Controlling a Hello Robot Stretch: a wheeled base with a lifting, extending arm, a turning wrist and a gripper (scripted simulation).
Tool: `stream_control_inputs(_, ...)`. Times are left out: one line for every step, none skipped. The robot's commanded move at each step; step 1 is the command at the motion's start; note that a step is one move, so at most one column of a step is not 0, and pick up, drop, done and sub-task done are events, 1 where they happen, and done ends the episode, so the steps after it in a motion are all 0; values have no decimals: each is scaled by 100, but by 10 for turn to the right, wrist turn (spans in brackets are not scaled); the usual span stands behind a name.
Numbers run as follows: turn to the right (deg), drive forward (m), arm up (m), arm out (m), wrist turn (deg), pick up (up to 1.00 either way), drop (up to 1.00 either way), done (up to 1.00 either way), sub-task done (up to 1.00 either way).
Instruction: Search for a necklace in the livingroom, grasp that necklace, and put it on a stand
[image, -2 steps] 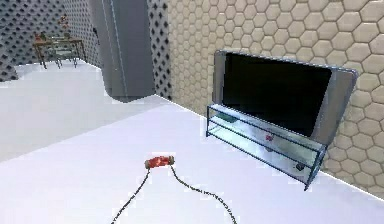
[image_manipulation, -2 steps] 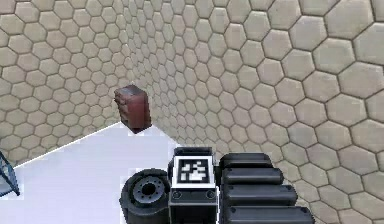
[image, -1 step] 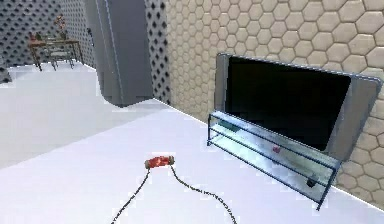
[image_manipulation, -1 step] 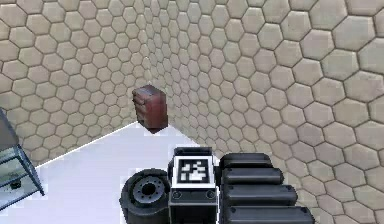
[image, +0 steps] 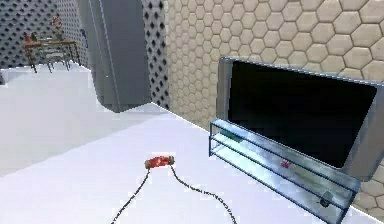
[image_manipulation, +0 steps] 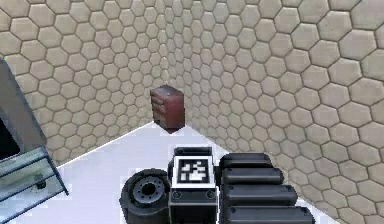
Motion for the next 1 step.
stream_control_inputs(60,0,0,0,0,0,0,0,0)
